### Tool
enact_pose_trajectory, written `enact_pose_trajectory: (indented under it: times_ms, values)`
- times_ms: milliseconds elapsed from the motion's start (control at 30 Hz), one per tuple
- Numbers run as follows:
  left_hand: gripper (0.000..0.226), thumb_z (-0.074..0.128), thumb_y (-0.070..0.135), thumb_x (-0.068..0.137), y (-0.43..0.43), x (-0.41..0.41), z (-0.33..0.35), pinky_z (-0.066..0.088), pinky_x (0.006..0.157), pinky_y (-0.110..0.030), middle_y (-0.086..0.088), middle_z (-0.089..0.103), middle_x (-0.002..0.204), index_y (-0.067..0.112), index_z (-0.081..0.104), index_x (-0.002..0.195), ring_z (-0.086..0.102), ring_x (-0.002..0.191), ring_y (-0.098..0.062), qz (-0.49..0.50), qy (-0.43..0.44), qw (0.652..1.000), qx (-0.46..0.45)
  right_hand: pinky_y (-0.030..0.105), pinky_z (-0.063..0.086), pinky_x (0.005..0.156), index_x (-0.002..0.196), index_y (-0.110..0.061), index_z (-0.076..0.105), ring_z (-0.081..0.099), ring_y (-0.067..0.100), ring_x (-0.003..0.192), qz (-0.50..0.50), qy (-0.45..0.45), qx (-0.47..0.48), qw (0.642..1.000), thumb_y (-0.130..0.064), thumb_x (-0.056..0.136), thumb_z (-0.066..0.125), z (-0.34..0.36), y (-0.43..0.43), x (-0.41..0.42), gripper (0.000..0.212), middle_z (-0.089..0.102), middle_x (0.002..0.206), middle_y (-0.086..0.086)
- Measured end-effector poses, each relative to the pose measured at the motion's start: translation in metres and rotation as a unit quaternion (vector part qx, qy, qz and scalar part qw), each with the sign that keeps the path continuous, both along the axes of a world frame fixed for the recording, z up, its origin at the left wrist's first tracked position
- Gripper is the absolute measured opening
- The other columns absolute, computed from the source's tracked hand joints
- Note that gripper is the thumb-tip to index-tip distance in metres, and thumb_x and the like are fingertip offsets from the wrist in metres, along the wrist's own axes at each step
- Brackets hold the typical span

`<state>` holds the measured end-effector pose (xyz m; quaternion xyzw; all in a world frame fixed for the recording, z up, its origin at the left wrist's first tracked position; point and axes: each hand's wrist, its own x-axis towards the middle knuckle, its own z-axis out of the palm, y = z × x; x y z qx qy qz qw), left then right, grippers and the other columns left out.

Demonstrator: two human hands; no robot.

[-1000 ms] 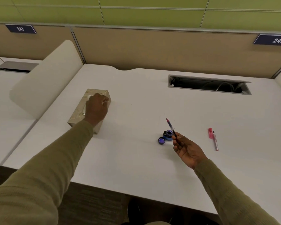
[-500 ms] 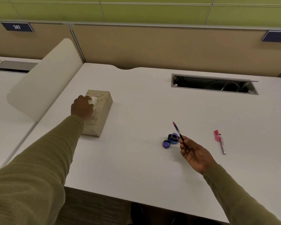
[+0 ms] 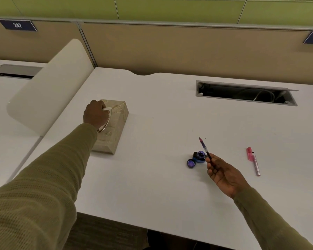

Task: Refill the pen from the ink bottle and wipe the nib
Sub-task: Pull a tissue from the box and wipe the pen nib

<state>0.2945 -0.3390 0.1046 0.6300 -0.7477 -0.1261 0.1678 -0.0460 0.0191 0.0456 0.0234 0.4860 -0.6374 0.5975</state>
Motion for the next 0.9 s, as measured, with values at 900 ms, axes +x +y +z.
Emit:
enact_pose_trajectory:
  times_ms: [900]
  values:
    - [0.040, 0.063, 0.045, 0.086, 0.152, -0.134, -0.006, 0.056, 0.057, -0.048, -0.016, 0.063, 0.069, 0.006, 0.060, 0.077, 0.061, 0.062, -0.031, -0.100, 0.276, 0.954, 0.064, 0.024, 0.059, 0.062, 0.116, -0.002, 0.070, 0.067, 0.014, 0.071, 0.003, -0.013, -0.020, 1.000, -0.008, 0.094, 0.059, 0.013, 0.005, 0.001, 0.026, 0.074, 0.093, 0.008]
